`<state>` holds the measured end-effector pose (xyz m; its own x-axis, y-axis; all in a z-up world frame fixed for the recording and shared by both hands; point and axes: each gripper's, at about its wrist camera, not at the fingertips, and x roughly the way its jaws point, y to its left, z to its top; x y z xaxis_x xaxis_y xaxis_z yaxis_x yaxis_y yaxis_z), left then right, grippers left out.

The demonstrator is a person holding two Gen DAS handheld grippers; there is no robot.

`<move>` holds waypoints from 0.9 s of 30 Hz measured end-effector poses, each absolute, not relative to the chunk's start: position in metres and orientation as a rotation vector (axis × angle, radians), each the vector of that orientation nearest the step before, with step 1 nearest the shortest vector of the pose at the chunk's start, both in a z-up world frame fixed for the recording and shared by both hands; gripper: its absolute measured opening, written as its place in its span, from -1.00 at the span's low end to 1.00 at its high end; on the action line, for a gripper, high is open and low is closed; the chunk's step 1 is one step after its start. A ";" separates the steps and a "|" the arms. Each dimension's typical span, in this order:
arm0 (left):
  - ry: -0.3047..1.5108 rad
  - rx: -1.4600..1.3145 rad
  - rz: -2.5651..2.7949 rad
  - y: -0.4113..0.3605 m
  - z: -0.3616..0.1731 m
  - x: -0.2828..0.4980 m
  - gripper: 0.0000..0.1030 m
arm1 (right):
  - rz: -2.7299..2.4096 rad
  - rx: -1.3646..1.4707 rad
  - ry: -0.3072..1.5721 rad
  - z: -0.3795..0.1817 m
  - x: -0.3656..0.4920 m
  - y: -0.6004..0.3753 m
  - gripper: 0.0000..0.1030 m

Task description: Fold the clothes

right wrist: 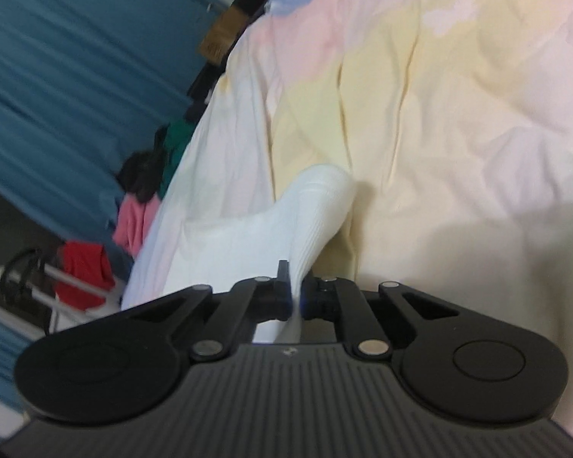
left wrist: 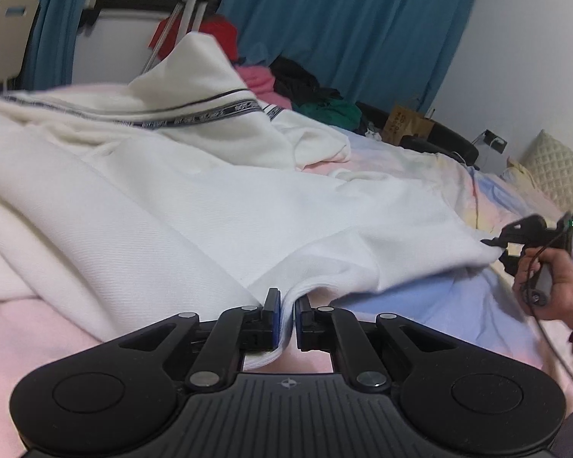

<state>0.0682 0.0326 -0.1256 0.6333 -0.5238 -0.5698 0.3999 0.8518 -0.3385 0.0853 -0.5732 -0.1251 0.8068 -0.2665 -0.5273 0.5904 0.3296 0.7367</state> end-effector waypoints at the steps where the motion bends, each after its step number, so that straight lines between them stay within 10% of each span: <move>1: 0.731 -0.232 -0.531 0.038 -0.122 0.069 -0.63 | -0.589 1.096 0.333 -0.127 0.083 -0.575 -0.88; 5: 0.793 -0.438 -0.491 0.072 -0.110 0.067 0.09 | -0.635 1.043 0.353 -0.133 0.077 -0.580 -0.88; 14: 0.832 -1.015 -0.053 0.186 -0.148 0.081 0.26 | -0.682 0.985 0.351 -0.128 0.091 -0.585 -0.87; 21: 0.603 -1.250 0.230 0.247 -0.160 0.083 0.03 | -0.703 0.992 0.328 -0.126 0.090 -0.587 -0.87; 24: 0.579 -1.273 0.280 0.261 -0.158 0.086 -0.62 | -0.714 0.995 0.299 -0.124 0.085 -0.589 -0.88; 27: 0.567 -1.276 0.313 0.273 -0.155 0.085 -0.80 | -0.747 1.024 0.267 -0.124 0.076 -0.592 -0.88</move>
